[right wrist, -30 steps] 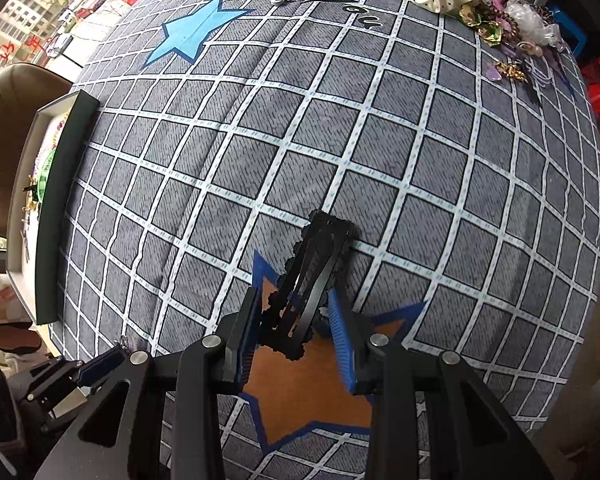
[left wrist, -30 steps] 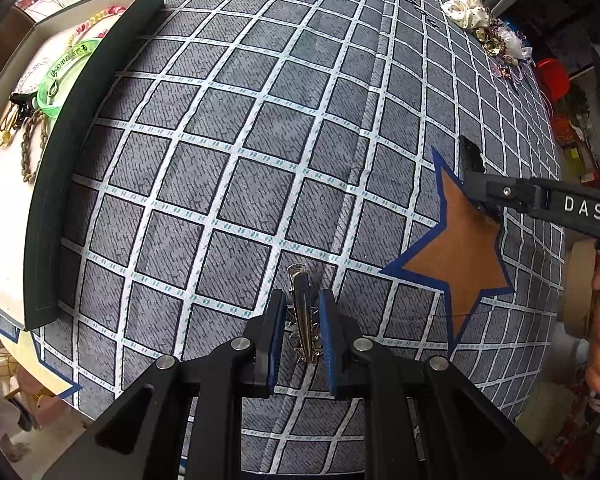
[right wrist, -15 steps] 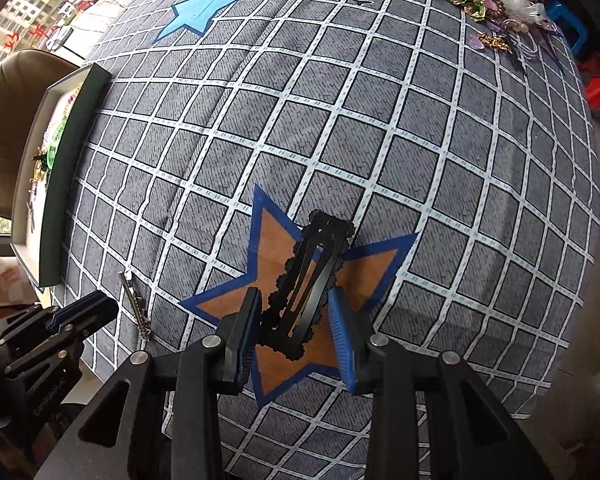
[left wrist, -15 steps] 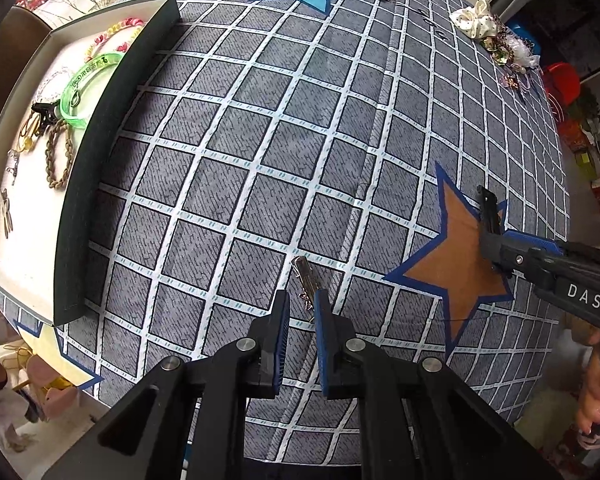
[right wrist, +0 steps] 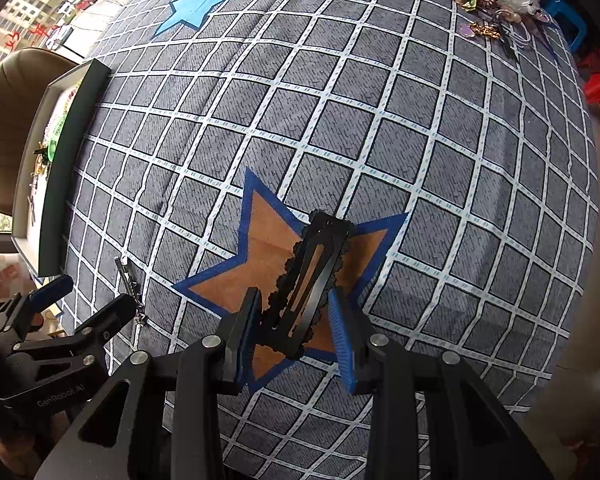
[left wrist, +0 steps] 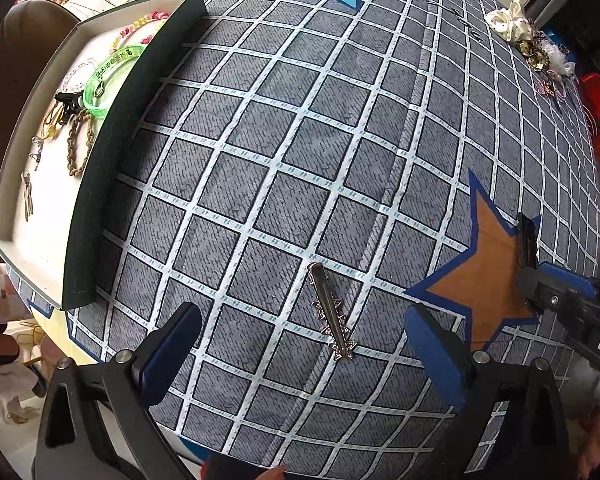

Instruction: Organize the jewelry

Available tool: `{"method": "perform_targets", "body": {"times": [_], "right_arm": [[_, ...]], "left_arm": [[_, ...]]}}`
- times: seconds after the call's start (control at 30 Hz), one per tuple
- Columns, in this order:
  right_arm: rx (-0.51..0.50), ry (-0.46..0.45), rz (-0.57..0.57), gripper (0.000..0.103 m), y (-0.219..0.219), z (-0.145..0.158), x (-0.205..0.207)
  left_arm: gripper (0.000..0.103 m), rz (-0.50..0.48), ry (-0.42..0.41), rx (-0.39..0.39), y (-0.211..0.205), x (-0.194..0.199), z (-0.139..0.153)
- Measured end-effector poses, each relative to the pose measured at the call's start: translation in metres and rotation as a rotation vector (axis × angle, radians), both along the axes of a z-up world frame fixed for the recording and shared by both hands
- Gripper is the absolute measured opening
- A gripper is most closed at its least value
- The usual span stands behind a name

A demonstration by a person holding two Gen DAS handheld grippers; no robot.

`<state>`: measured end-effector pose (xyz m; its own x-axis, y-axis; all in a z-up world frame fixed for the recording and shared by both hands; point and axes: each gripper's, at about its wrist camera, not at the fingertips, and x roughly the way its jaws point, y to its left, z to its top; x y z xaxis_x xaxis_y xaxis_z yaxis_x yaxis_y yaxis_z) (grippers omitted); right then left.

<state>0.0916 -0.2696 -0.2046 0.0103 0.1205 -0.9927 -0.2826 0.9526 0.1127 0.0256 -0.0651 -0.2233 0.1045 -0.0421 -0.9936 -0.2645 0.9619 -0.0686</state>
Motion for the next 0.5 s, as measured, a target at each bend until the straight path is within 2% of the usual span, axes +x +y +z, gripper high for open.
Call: {"method": "perform_targets", "body": {"times": [0.13,0.17,0.23,0.3,0.33,0.43,0.5], "right_arm": [[-0.005,0.003,-0.004,0.037,-0.005,0.002,-0.007],[-0.006,0.003,-0.006,0.037,-0.003,0.001,-0.006],[-0.010,0.001,-0.005,0.037,-0.004,0.001,-0.008],[-0.012,0.001,-0.008,0.037,-0.007,0.002,-0.010],[-0.014,0.002,-0.009,0.037,-0.007,0.001,-0.009],[-0.019,0.001,-0.008,0.037,-0.011,0.002,-0.011],[-0.021,0.002,-0.010,0.037,-0.012,0.003,-0.013]], "left_arm": [[0.103,0.026,0.012,0.003,0.000,0.010,-0.006],[0.096,0.027,0.017,0.003,0.001,0.011,-0.009],[0.090,0.020,0.037,-0.001,0.001,0.015,-0.017],[0.089,0.020,0.040,-0.004,0.000,0.015,-0.023],[0.081,0.020,0.042,-0.004,-0.001,0.015,-0.025],[0.079,0.006,0.036,0.005,-0.008,0.014,-0.028],[0.072,-0.003,0.025,0.006,-0.012,0.012,-0.028]]}}
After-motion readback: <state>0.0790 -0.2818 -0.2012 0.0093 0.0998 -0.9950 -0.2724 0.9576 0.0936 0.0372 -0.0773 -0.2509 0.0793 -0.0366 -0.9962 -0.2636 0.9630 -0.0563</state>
